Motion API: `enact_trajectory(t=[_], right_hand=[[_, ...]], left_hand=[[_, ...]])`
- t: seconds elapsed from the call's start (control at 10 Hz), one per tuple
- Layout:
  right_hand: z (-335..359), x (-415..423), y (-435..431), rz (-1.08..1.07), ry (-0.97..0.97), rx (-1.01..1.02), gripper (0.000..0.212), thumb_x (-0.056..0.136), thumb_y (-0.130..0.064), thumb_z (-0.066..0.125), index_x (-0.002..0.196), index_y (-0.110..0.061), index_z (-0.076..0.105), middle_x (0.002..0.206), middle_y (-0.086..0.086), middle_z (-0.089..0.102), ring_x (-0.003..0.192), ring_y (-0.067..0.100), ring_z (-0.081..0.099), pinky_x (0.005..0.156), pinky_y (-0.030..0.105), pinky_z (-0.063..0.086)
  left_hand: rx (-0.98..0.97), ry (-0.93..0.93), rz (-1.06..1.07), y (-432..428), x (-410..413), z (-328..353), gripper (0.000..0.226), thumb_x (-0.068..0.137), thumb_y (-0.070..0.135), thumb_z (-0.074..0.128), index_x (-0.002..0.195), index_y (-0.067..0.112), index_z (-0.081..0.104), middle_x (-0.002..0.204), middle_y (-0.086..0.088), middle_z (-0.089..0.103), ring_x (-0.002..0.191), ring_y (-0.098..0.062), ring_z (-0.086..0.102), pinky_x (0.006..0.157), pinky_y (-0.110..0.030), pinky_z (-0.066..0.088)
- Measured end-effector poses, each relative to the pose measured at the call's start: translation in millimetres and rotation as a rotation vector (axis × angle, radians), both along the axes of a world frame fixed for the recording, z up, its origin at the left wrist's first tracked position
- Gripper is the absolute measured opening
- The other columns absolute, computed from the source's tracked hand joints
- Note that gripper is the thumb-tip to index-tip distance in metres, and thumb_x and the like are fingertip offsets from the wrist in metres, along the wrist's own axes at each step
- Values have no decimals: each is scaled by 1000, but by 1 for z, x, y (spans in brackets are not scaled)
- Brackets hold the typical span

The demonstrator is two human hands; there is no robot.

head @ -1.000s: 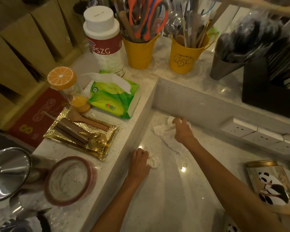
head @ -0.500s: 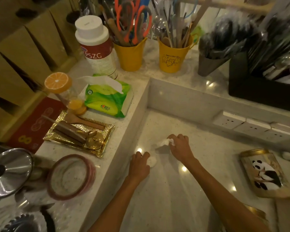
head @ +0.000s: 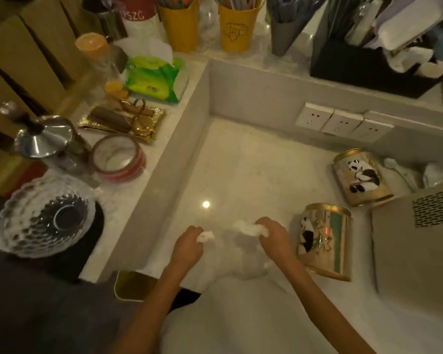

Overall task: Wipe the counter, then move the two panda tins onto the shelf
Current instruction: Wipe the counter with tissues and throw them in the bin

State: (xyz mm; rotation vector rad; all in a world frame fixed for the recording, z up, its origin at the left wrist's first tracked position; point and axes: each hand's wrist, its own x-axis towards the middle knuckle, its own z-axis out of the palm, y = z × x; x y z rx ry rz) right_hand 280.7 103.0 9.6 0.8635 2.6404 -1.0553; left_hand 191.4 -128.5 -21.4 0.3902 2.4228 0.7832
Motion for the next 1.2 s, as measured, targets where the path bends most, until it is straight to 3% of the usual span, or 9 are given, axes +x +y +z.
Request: enact_trajectory(t=[0.1, 0.2, 0.3, 0.4, 0.5, 0.6, 0.8, 1.0, 1.2], right_hand=[[-1, 34, -10, -40, 21, -7, 11, 85, -11, 57, 84, -19, 64, 81, -1, 66, 80, 21, 65, 59, 26, 44], [-5, 56, -19, 44, -20, -81, 13, 85, -18, 58, 98, -18, 60, 92, 3, 64, 80, 21, 61, 61, 29, 48], [-8, 68, -29, 185, -105, -299, 50, 84, -16, 64, 130, -25, 46, 120, 5, 46, 100, 19, 48, 82, 28, 44], [-10, 81, -42, 320, -163, -370, 56, 79, -23, 59, 128, -43, 40, 125, -1, 33, 107, 16, 35, 93, 30, 39], [-15, 101, -58, 280, -171, -332, 42, 86, -10, 58, 117, -38, 51, 130, -1, 25, 109, 21, 42, 90, 28, 47], [-13, 119, -71, 257, -197, -354, 40, 89, -8, 61, 125, -20, 53, 127, 3, 38, 91, 13, 48, 65, 12, 47], [-4, 124, -118, 517, -246, -362, 39, 89, -10, 60, 127, -13, 58, 122, 14, 65, 112, 35, 62, 98, 49, 51], [-18, 105, -205, 667, -210, -317, 37, 89, 3, 54, 123, -9, 60, 122, 20, 60, 112, 39, 58, 95, 43, 49], [-39, 86, -310, 587, -323, -253, 52, 88, 4, 52, 138, -7, 46, 141, 22, 42, 129, 37, 43, 98, 34, 39]], left_hand=[[-3, -59, 81, -20, 39, 6, 31, 96, -2, 49, 125, 2, 60, 126, -16, 62, 115, -28, 57, 97, -28, 40], [3, -91, 203, -43, 80, 16, 29, 92, -8, 51, 116, 1, 65, 117, -15, 65, 111, -30, 59, 90, -27, 43], [-7, -132, 350, -64, 128, 26, 21, 93, -4, 53, 107, 2, 68, 101, -11, 65, 97, -29, 62, 80, -31, 49], [-47, -152, 479, -81, 176, 29, 22, 95, 1, 53, 112, -1, 67, 110, -17, 67, 103, -32, 63, 82, -30, 48], [-92, -210, 591, -97, 218, 34, 18, 93, 1, 55, 104, -2, 69, 108, -20, 70, 102, -33, 66, 78, -32, 49], [-66, -243, 722, -114, 251, 38, 12, 90, -3, 55, 84, -4, 65, 95, -26, 70, 94, -38, 67, 73, -37, 49], [203, -439, 1155, -160, 284, 41, 14, 97, 13, 53, 85, 14, 61, 104, -18, 62, 81, -22, 59, 73, -36, 47], [276, -527, 1255, -226, 288, 29, 41, 100, 14, 44, 140, 4, 46, 140, -22, 51, 128, -38, 50, 108, -47, 43], [57, -484, 1007, -310, 269, 13, 52, 95, 0, 50, 145, 1, 34, 148, -23, 36, 136, -37, 38, 116, -49, 33]])
